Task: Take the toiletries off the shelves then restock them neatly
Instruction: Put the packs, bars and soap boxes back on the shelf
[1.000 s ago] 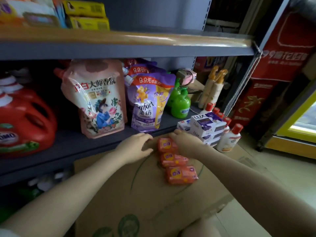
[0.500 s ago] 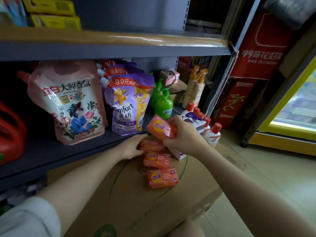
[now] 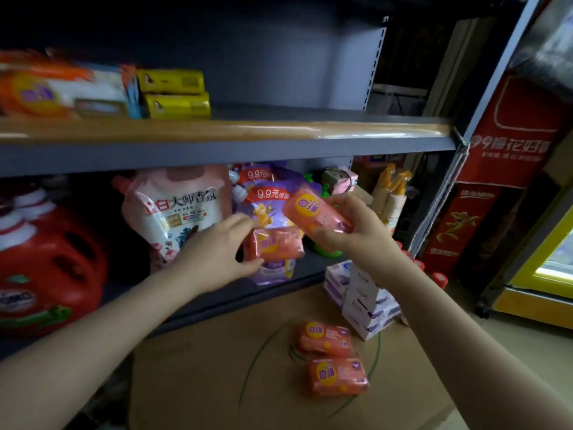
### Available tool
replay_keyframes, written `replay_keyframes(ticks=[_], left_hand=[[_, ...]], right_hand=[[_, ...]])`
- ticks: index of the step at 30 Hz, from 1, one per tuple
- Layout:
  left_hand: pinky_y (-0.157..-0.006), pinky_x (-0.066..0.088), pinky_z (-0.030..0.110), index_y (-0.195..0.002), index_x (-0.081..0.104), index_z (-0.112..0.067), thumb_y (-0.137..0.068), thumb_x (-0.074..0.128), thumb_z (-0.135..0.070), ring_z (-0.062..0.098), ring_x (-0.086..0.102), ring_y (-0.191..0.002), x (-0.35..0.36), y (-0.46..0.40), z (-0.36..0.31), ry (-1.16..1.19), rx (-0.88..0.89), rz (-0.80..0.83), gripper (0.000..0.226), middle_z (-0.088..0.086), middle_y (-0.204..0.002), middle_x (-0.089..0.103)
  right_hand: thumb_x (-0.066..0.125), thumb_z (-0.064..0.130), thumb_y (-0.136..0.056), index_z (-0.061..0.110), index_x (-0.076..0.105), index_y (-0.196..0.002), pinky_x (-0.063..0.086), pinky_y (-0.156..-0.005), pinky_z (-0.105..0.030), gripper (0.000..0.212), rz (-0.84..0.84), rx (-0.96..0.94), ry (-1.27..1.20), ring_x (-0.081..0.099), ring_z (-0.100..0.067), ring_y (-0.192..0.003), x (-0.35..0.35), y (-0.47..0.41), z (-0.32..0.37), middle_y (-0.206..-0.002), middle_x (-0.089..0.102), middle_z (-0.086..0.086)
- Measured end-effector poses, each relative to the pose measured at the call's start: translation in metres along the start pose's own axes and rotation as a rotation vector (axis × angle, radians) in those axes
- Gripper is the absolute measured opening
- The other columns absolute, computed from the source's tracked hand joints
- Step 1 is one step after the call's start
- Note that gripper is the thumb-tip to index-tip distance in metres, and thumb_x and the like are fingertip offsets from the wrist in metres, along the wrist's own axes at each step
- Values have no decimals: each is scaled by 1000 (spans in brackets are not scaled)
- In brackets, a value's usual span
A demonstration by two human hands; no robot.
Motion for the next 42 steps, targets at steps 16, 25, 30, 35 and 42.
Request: replay_keyframes(ticks=[16,25,30,35,42], left_hand=[[-72,46,35,-124,49,-21,-81,62,-36,27,57,-100,-202,-98,43,-651,-35,-142,47,-1,-122,50],[-62,39,31,-119,48,-11,-79,69,-29,27,59,-97,-184,-126,75,-895,-255,94,49,4,-109,52],[-71,52,35,-109,57,-13,-75,68,-50,26,60,-95,-185,-121,81,-742,-257,221,52,5,-109,60],[-87,49,35,-122,54,-21,-86,55,-40,14,52,-107,-218,-78,72,-440,-100,-143,41,-5,-117,56],[-66,50,33,-100,68,-10,-82,64,-29,25,65,-87,-222,-37,94,-545,42,-320,26,4,-98,67]], right_hand=[[65,4,-82,16,53,-112,49,-62,-16,34,-89,-346,-15,58,-11,-78,19,-135,150,-93,60,0],[69,9,-80,15,56,-120,51,-76,-28,43,77,-334,356,58,-17,-87,54,-187,155,-101,58,-1],[69,10,-80,17,57,-120,50,-87,-33,43,196,-322,439,58,-19,-96,80,-202,153,-106,59,0],[71,17,-80,18,56,-123,46,-96,-37,45,285,-382,579,56,-21,-109,98,-209,152,-121,58,-4],[73,47,-73,29,33,-142,38,-105,-38,81,349,-394,881,39,-26,-128,123,-219,159,-142,40,-2]])
Point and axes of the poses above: each hand's wrist, its own y-axis away from the middle knuckle, its own x-axis out of the palm, z = x × y, the point moved 5 cm from there along -y, towards the middle knuckle
